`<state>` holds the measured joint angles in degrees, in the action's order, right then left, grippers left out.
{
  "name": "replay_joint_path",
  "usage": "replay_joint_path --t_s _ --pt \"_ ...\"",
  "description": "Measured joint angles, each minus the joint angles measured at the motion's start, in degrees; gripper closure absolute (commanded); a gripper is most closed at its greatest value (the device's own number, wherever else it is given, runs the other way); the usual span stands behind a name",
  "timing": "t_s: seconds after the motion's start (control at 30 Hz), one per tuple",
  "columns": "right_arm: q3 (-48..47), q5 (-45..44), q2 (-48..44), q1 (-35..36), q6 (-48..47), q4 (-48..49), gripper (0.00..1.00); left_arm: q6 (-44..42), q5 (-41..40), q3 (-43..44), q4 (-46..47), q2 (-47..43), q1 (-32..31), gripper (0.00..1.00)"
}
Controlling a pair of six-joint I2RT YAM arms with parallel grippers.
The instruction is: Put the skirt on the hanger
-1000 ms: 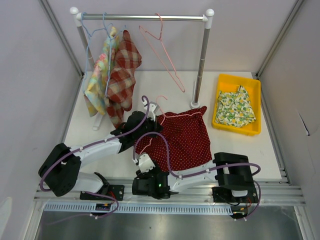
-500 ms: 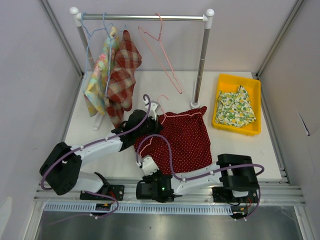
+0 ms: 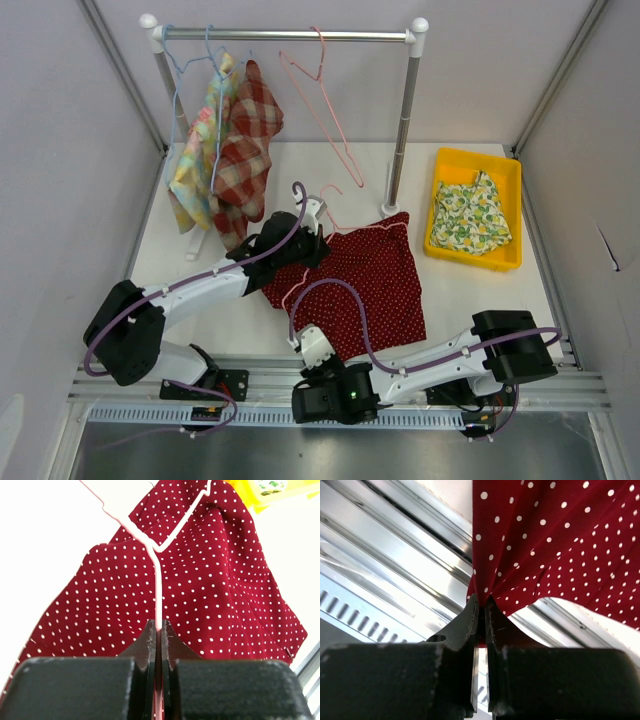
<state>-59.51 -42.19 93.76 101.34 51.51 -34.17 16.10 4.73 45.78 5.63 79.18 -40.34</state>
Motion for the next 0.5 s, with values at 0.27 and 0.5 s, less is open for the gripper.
replay_joint_path --t_s 0.27,0.5 --pt "3.58 0.48 -2.75 0.42 3.72 -2.82 0.97 -0.39 -0.02 0.35 -1.33 0.0 0.0 1.0" --pt "5.11 1.05 -6.1 0.57 3.82 -3.06 0.93 -0.7 0.0 0.42 -2.12 -0.5 0.0 1.0"
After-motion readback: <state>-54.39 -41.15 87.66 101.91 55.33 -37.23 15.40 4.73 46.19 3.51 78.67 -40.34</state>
